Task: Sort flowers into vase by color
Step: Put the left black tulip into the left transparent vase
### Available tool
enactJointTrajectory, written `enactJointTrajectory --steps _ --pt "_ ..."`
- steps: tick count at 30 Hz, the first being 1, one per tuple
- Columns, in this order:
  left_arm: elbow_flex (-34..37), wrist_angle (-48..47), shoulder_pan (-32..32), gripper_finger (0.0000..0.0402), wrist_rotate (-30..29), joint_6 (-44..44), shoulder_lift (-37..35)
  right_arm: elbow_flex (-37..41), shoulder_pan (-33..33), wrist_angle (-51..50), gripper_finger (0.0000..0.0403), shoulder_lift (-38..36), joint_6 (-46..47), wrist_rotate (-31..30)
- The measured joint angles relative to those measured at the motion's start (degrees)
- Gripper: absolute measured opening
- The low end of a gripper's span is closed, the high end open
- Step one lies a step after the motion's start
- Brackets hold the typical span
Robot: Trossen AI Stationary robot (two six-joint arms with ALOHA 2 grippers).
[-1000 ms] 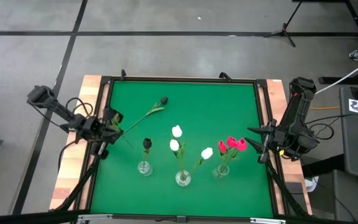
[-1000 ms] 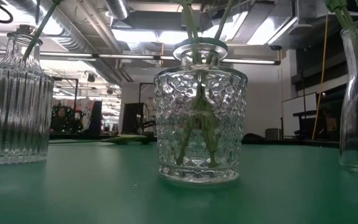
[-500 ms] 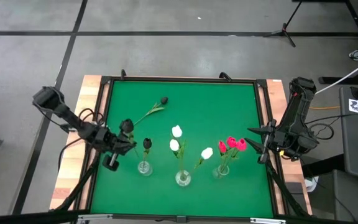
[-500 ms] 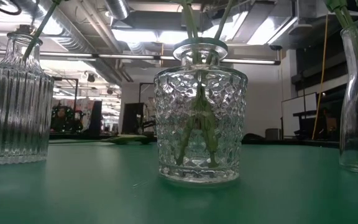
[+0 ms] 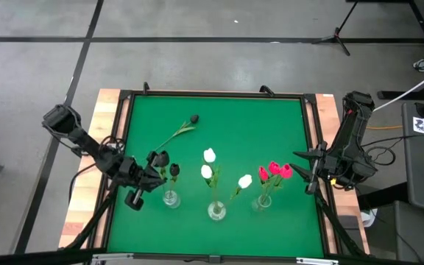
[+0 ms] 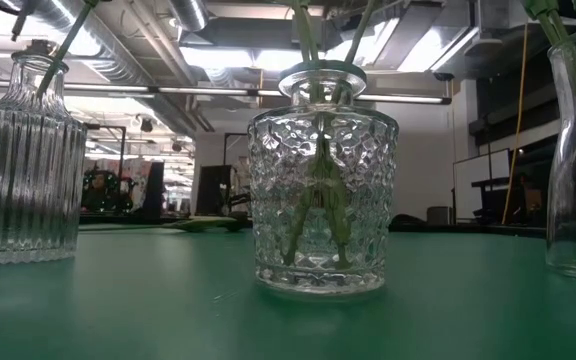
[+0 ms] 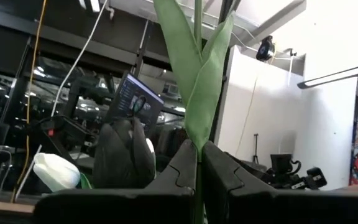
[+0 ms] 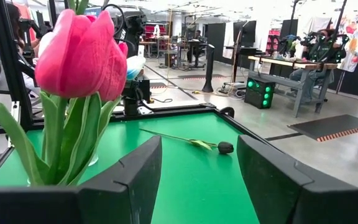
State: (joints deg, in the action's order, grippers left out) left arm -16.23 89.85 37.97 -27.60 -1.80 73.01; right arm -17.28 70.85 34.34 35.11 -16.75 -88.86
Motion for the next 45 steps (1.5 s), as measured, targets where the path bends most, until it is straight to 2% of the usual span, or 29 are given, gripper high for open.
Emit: enactJointTrajectory --steps 11,27,38,45 --pt "-1.32 0.04 0.53 0.0 -0.3 -6.26 1.17 0.0 0.0 -0.26 0.0209 0.0 -0.02 0.01" --pt "-2.56 0.06 0.53 0.0 -1.99 -4.36 7.46 0.0 0.02 -0.3 0.0209 0.0 -0.02 2.03" --pt "-0.58 0.06 0.83 0.0008 -7.51 -0.19 10.51 0.0 0.02 -0.24 0.0209 0.0 -0.02 2.74" --pt "0.61 0.05 3.87 0.0004 -11.16 0.46 10.52 0.0 0.02 -0.23 0.0209 0.0 -0.02 3.48"
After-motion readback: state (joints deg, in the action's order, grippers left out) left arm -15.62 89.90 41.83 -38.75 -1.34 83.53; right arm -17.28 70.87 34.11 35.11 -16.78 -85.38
